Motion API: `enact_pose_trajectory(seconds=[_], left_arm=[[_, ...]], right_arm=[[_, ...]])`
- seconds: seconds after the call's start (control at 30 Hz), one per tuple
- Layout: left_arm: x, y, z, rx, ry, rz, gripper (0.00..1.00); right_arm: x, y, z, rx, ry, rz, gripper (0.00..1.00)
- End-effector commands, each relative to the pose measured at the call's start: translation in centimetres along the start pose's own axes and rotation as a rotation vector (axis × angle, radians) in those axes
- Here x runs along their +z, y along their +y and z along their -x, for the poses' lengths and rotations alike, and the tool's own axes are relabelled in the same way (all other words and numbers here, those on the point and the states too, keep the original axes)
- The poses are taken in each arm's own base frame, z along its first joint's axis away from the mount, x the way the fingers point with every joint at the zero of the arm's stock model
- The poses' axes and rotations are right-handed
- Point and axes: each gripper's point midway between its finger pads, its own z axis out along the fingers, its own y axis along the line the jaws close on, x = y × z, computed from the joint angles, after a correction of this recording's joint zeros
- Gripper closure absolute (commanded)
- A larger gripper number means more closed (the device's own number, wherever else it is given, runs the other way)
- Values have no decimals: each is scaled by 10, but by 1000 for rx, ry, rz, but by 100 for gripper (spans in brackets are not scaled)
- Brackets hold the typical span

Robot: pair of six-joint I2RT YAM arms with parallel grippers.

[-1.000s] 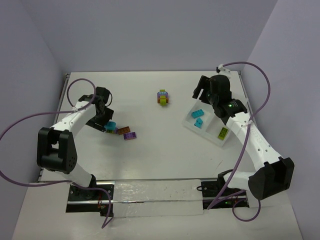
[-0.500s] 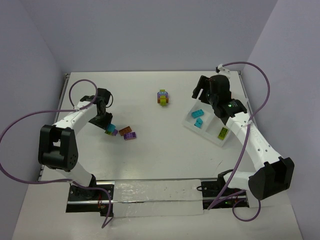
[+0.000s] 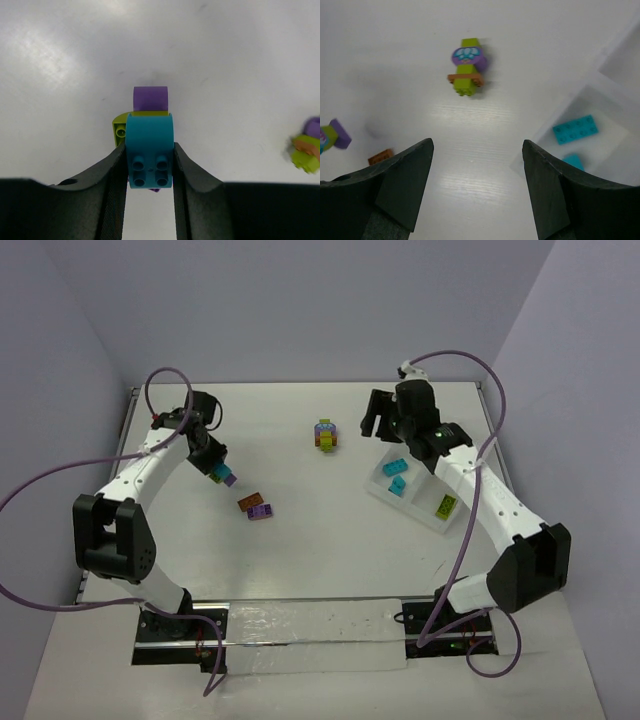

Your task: Sort the legos into containers by color

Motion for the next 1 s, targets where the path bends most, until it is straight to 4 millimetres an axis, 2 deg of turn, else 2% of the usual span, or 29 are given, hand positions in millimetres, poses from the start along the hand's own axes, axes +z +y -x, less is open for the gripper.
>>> enact_pose_trajectory(seconds=[0.0, 0.13, 0.27, 0.43, 0.5, 0.67, 0.8, 0.83, 0.87, 0.97], left_arm=[[-60, -59, 32, 196, -76, -338, 100], [-92, -88, 33, 341, -106, -552, 100], [-120, -114, 22, 417, -54, -765, 100], [-150, -130, 5, 465, 24, -994, 100], [-169, -134, -5, 486, 79, -1137, 100], [-194, -135, -16, 501, 136, -1323, 100], [-196, -134, -24, 461, 182, -1429, 100], [-185, -131, -32, 429, 238, -1423, 100], [-190, -132, -32, 447, 232, -1452, 100], [-183, -128, -41, 433, 288, -1470, 100]], right_arm=[[-7, 59, 3, -116, 50, 215, 21], [-8, 75, -8, -125, 103, 313, 20], [-17, 92, -12, -148, 131, 429, 20], [-27, 113, -16, -171, 165, 567, 17], [-32, 122, -17, -153, 180, 645, 17], [-40, 126, -3, -52, 159, 787, 16], [-40, 126, -4, -43, 171, 799, 16], [-38, 125, -4, -51, 176, 793, 16], [-38, 126, -5, -49, 186, 782, 16], [-33, 122, -11, -165, 188, 706, 16]])
